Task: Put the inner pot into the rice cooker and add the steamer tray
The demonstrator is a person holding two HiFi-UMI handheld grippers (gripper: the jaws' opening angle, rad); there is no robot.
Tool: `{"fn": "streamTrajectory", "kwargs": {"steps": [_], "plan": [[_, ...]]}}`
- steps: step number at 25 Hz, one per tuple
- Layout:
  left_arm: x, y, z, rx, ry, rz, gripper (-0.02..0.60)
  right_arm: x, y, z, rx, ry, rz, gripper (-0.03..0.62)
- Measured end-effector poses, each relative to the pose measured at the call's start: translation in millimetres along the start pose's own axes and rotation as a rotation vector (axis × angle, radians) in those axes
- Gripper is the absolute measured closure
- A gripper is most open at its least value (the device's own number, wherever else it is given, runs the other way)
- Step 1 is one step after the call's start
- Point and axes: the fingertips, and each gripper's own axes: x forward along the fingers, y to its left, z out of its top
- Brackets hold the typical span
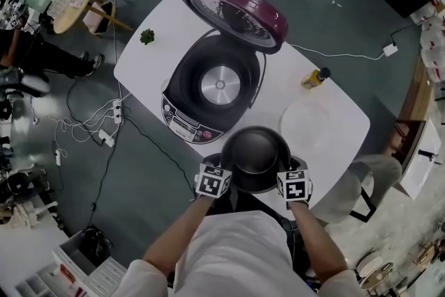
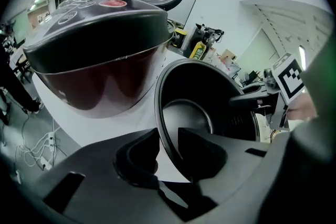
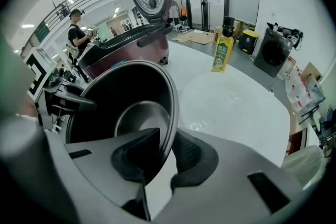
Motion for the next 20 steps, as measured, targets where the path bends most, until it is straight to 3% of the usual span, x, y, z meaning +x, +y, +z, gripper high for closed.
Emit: {"fn": "streamTrajectory", "kwargs": {"steps": [9, 20], "plan": [[-33.4, -9.2, 15.4, 0.027, -0.055, 0.017, 0.466, -39.4, 8.7, 15.7, 0.023, -0.080, 0.016, 0.500], [-79.0, -28.3, 60.4, 0.039, -0.158, 0.011, 0.476, -95.6, 3.0, 52.5, 0.051, -0.198, -0.026, 0.505]]}}
